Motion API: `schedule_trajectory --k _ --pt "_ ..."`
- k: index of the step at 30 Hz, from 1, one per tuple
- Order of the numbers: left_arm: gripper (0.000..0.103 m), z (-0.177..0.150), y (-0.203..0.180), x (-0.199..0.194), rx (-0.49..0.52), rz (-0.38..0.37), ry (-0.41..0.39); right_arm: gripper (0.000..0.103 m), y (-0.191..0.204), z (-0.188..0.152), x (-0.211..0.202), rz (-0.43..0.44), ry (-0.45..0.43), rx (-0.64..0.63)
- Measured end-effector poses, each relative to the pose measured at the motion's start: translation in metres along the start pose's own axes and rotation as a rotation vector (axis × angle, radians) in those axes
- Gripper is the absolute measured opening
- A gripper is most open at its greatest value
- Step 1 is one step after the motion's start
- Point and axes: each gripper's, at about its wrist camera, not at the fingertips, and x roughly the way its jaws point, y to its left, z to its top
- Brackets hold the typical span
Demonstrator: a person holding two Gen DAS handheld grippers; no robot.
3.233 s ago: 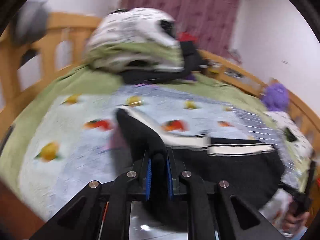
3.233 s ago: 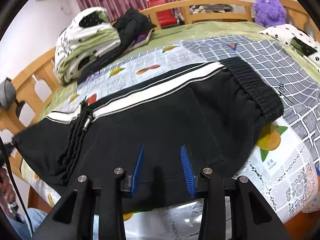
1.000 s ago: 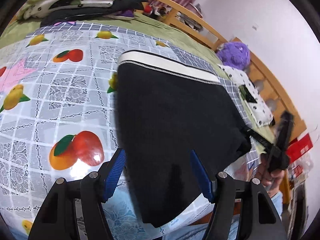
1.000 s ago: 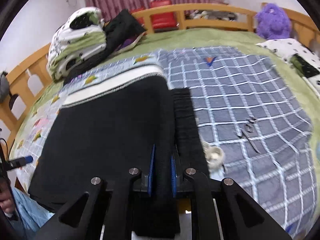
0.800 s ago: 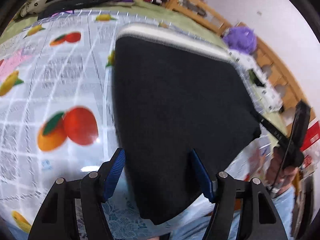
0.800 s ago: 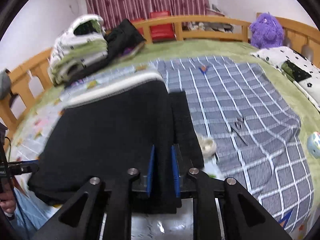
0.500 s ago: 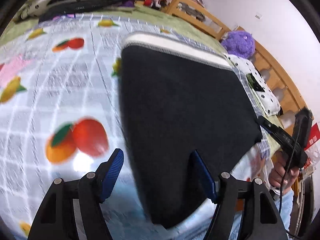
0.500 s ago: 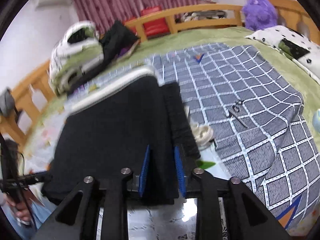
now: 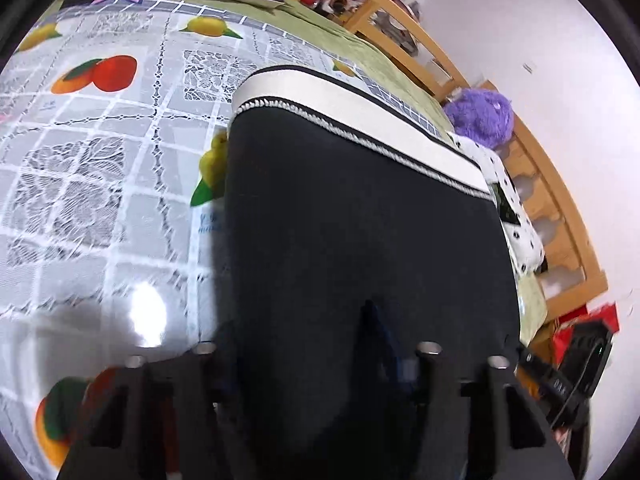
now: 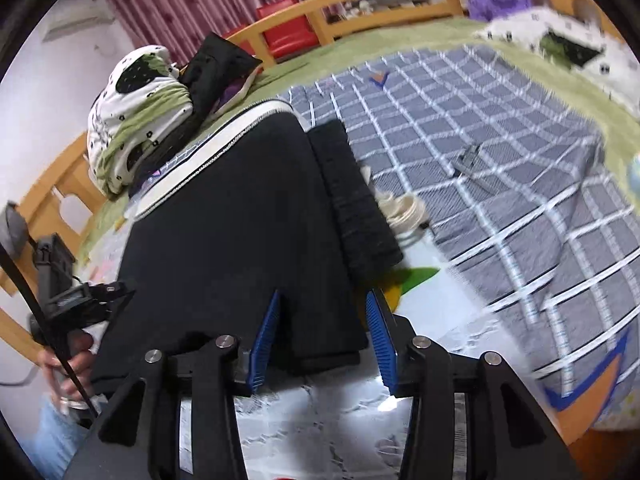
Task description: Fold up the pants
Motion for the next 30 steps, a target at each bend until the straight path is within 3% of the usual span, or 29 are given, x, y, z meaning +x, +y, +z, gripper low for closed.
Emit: schedule_trajectory --k 4,7,8,11,13,17,19,22,24,26,30 --pt "0.017 0.014 -0.004 -0.014 0.007 -0.019 -0.025 0.047 0.005 0.003 0.012 0.014 0.024 0.04" --pt "0.014 0.029 -0.002 -0.045 0.027 -0.097 -0.046 0.043 0.032 0.003 0.01 -0.04 0.011 -0.019" --pt "0.014 0.035 0.0 -0.062 0.043 -0.092 -0.064 0.04 0.041 0.002 0.008 -0.041 0.008 -0.036" --pt "0.013 0.043 0.008 -0.112 0.11 -0.028 -0.139 0.035 0.064 -0.002 0.008 0.044 0.023 -0.014" --pt "0.013 0.048 0.025 -0.141 0.104 0.011 -0.163 0.032 0.087 -0.003 0.013 0.076 0.033 -0.027" --pt "0.014 0.047 0.073 -0.168 0.09 0.13 -0.16 0.032 0.134 0.002 0.02 0.098 0.012 -0.101" --pt "0.015 0.04 0.105 -0.166 0.029 0.166 -0.128 0.037 0.152 0.008 0.024 0.128 -0.012 -0.108" --pt "0.023 0.032 0.136 -0.155 -0.067 0.136 -0.089 0.04 0.18 0.02 0.042 0.139 -0.006 -0.152" --pt "0.038 0.028 0.139 -0.148 -0.091 0.18 -0.074 0.04 0.198 0.028 0.058 0.134 0.008 -0.196" --pt "0.039 0.024 0.144 -0.149 -0.077 0.216 -0.08 0.047 0.213 0.037 0.077 0.119 0.024 -0.238" --pt "0.055 0.023 0.143 -0.159 -0.063 0.221 -0.128 0.045 0.227 0.043 0.127 0.052 0.101 -0.271"
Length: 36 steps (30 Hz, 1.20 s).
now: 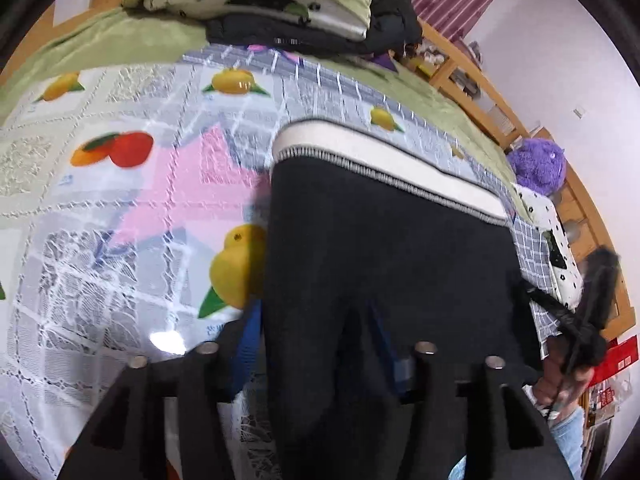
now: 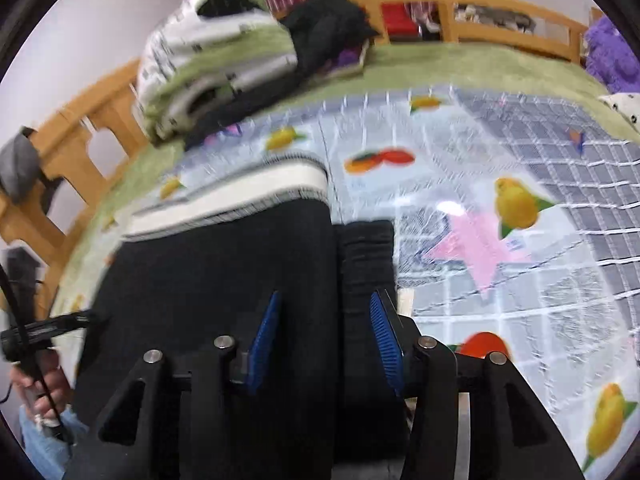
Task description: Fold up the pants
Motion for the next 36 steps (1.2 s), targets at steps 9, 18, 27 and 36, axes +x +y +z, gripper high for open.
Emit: schedule_trajectory --k 9,18,27,36 --pt "0.056 0.001 -0.009 -0.019 0.036 -0.015 -0.076 0.009 -0.021 -0.017 -0.035 0.011 -0.15 0.012" --pt "0.056 -0.023 -0.031 -0.028 0.126 0.003 -0.013 0.025 -0.039 -0.037 -0.047 0.017 -0.088 0.081" --pt "0.056 -0.113 -0.036 -0.068 0.262 -0.016 0.023 0.038 -0.027 -0.085 -0.062 0.007 -0.038 0.037" --pt "0.056 -0.154 -0.064 -0.051 0.497 0.219 0.063 0.042 -0.04 -0.101 -0.063 0.074 -0.033 0.121"
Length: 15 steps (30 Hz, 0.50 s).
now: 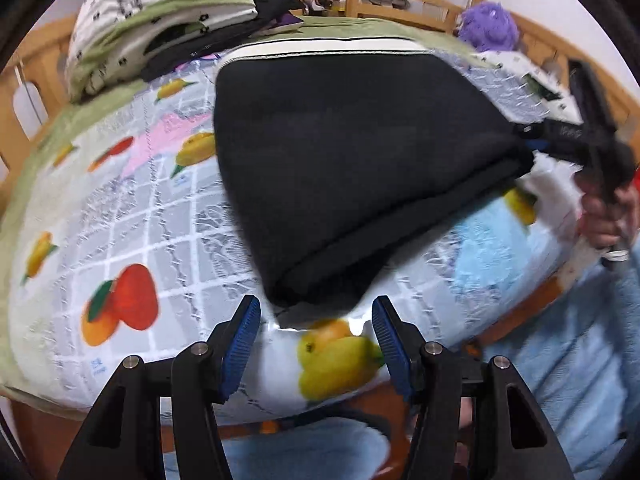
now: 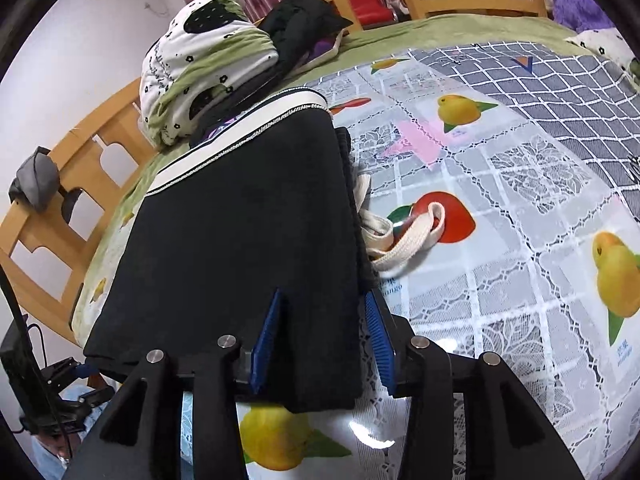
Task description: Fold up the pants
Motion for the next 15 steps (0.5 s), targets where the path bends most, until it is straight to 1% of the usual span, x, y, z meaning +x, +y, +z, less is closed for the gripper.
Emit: schedule_trajectory --k 3,4,5,6,7,8,9,10,11,12,13,14,15 --pt "0.056 0.001 -0.006 0.004 0.07 0.102 -0.013 0.042 0.001 -0.004 -0.002 -0.002 -0.007 -0.008" --pt "0.055 0.002 -0.009 0.008 0.098 0.114 -0.019 0.042 0.001 -0.005 -0.003 -0.001 -0.01 -0.009" --pt "0.045 0.005 -0.013 0.011 0.121 0.123 -0.023 0.042 0.001 -0.006 -0.003 0.0 -0.011 -0.005" --pt "0.028 0.008 -0.016 0.013 0.131 0.126 -0.027 0.042 0.001 -0.007 -0.003 0.001 -0.013 0.004" --pt "0.021 0.014 -0.016 0.014 0.125 0.134 -0.043 0.042 0.001 -0.008 -0.001 0.003 -0.012 0.012" --pt "0.013 0.017 -0.014 0.012 0.108 0.147 -0.068 0.042 0.001 -0.008 0.0 0.005 -0.009 0.017" --pt "0.012 0.022 -0.006 0.006 0.063 0.146 -0.12 0.042 0.001 -0.009 0.001 0.006 -0.008 0.018" --pt "0.011 0.025 0.005 -0.003 -0.003 0.134 -0.176 0.042 0.001 -0.009 0.001 0.008 -0.01 0.019" --pt "0.011 0.027 0.018 -0.006 -0.07 0.123 -0.188 0.042 0.001 -0.01 0.0 0.015 -0.009 0.022" --pt "0.01 0.027 0.028 -0.003 -0.107 0.114 -0.169 0.042 0.001 -0.011 0.0 0.023 -0.005 0.022" --pt "0.01 0.026 0.033 0.004 -0.121 0.128 -0.14 0.042 0.002 -0.012 0.0 0.036 0.003 0.019" --pt "0.011 0.023 0.036 0.013 -0.123 0.131 -0.099 0.042 0.004 -0.015 0.002 0.048 0.013 0.015" --pt "0.012 0.018 0.037 0.022 -0.115 0.118 -0.054 0.042 0.006 -0.018 0.004 0.05 0.022 0.008"
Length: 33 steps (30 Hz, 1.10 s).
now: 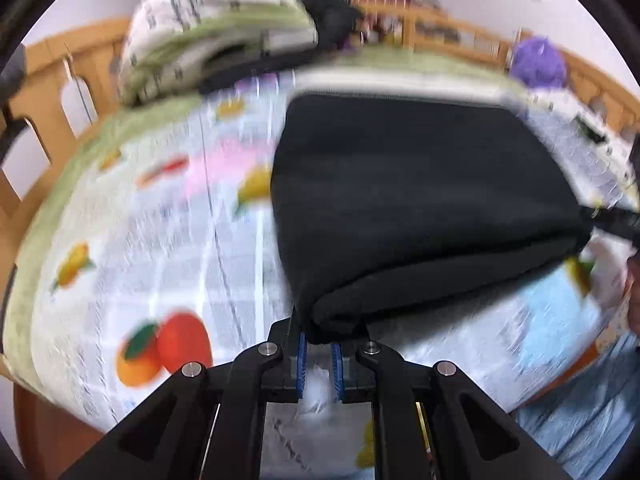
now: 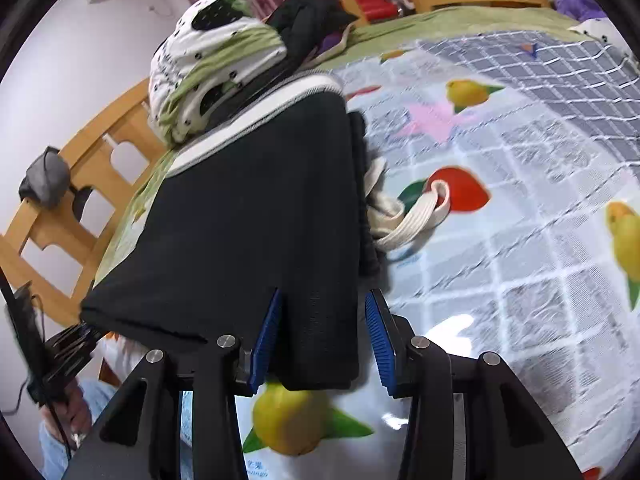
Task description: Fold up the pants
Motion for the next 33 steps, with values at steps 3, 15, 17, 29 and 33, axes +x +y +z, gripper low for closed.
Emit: schedule_trajectory --k 3,15,17,29,33 --pt "0.017 -0.012 0.007 -0.007 -0.029 -0.03 0.01 0.042 0.011 -0.007 0.003 -0.03 0.007 -0.053" --pt "0.038 0.031 0.014 -0.061 -0.078 -0.13 -0.152 0.042 0.04 0.005 -0.032 -0.026 -0.166 -0.172" --pt "0.038 0.048 0.004 -0.048 -0.053 -0.134 -0.162 0.042 0.05 0.004 -0.026 -0.037 -0.173 -0.21" --pt "0.046 0.029 0.01 -0.014 -0.054 -0.208 -0.054 0.038 0.056 -0.015 -0.012 -0.137 -0.07 -0.355" --pt "0.047 0.07 0.019 -0.001 -0.096 -0.225 -0.059 0.043 0.062 0.027 -0.02 -0.094 -0.141 -0.312"
